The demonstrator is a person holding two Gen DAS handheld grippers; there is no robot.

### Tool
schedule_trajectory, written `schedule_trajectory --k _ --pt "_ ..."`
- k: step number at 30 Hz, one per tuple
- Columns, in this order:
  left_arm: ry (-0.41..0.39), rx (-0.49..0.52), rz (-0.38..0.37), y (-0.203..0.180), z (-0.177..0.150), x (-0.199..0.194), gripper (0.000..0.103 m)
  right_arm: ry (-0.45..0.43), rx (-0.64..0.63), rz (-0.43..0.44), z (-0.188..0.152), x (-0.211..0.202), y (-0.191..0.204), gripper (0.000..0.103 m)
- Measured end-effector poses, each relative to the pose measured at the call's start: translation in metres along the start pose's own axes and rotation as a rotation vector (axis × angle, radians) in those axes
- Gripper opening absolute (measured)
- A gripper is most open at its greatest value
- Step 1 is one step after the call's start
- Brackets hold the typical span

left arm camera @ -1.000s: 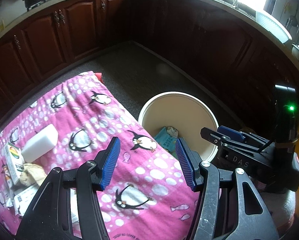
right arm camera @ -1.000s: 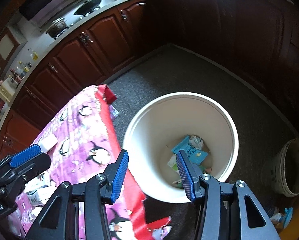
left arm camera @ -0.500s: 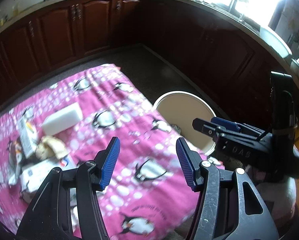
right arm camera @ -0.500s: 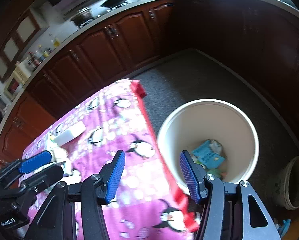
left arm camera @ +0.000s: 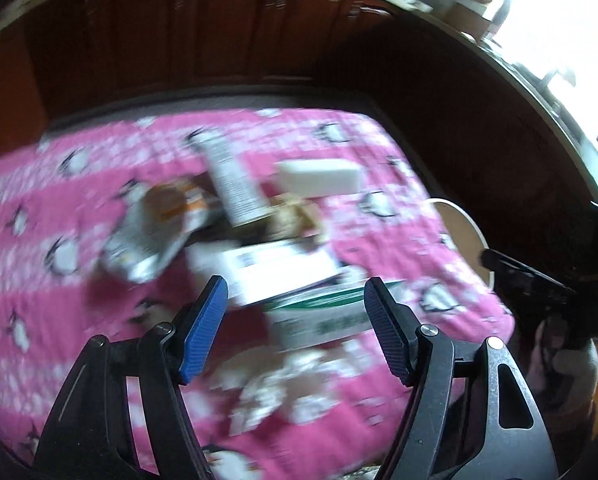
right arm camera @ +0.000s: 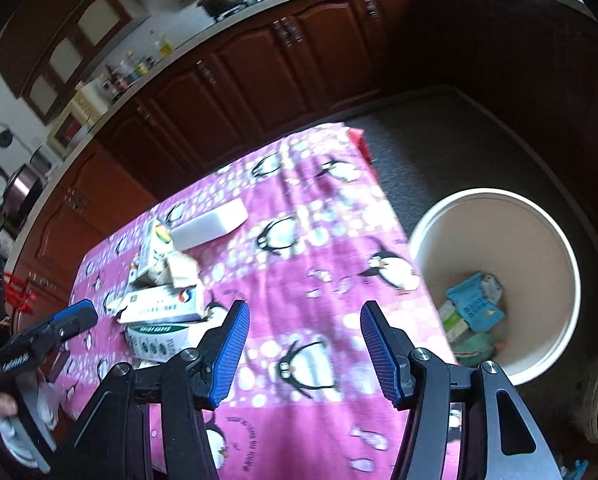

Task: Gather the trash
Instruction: 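Grasp crumpled tissue with the left gripper while the right gripper grasps a beige paper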

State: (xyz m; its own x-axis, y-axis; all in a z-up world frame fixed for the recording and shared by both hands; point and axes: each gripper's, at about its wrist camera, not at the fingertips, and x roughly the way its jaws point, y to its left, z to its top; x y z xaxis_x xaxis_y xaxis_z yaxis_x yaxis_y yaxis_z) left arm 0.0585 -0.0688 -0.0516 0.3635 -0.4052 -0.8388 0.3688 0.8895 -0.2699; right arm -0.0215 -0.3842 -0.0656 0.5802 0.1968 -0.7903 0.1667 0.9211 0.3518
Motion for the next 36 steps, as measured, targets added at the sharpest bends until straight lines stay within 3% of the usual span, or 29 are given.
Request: schedule_trajectory --k 5,13,17,20,29,30,34,36 --pt "0.057 -0.047 -0.031 0.034 -0.026 0.002 0.07 0.042 -0.049 0.049 0.004 0.021 0.026 0.057" --pt "0.136 0.042 -0.132 0.019 -0.053 0.02 0.074 0.125 -0.131 0.135 0.017 0.065 0.069 0.057" --pt "0.157 0.063 -0.125 0.008 -0.057 0.037 0.074 0.174 -0.165 0.157 0.025 0.092 0.085 0.057" --pt "0.163 0.088 -0.077 0.001 -0.057 0.05 0.074 0.201 -0.163 0.176 0.033 0.109 0.095 0.057" --pt "0.183 0.036 -0.062 0.006 -0.05 0.061 0.074 0.272 -0.168 0.194 0.046 0.161 0.126 0.057" --pt "0.184 0.033 -0.055 0.007 -0.05 0.06 0.074 0.277 -0.17 0.19 0.046 0.165 0.128 0.056" --pt "0.188 0.013 -0.018 0.006 -0.048 0.067 0.072 0.282 -0.187 0.154 0.041 0.176 0.131 0.034" --pt "0.183 0.001 -0.014 0.006 -0.047 0.068 0.063 0.266 -0.206 0.148 0.038 0.173 0.132 0.024"
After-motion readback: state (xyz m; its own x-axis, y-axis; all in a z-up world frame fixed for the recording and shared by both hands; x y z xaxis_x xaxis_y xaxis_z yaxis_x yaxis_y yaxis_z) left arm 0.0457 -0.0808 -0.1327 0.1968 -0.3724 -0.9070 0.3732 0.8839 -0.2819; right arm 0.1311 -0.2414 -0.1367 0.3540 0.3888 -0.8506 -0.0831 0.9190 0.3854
